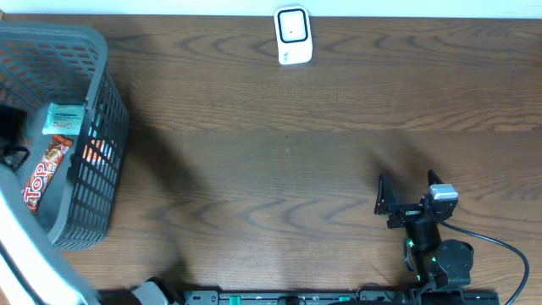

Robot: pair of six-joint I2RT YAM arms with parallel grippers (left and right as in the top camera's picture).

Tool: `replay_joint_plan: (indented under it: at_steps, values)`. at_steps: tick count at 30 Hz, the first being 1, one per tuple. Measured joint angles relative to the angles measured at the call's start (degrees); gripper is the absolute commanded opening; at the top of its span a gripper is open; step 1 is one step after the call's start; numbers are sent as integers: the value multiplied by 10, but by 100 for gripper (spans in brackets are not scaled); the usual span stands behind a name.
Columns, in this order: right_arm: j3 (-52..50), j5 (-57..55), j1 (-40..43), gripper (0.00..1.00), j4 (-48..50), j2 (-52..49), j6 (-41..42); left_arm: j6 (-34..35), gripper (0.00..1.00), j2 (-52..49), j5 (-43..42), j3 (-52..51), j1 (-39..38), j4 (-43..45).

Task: Scan the item barcode
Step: 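Grasp the green-lidded jar with the left gripper and lift it, then carry the jar under the white scanner and set it on the table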

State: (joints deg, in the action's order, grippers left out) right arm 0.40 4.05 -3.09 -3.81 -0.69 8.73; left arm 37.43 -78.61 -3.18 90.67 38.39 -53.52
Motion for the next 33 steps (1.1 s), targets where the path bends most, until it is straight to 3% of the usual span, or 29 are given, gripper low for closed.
replay_joint_plan:
  at_steps: [8,16,24,33]
  values:
    - [0,0,0,99,0,0,0,78,63,118,-160,3,-59,51]
    - [0,0,0,99,0,0,0,104,64,99,-208,-8,-269,49]
    - [0,0,0,99,0,0,0,111,64,-1,-128,-68,-488,13]
    - [0,0,0,99,0,0,0,193,64,-137,10,-108,-621,3]
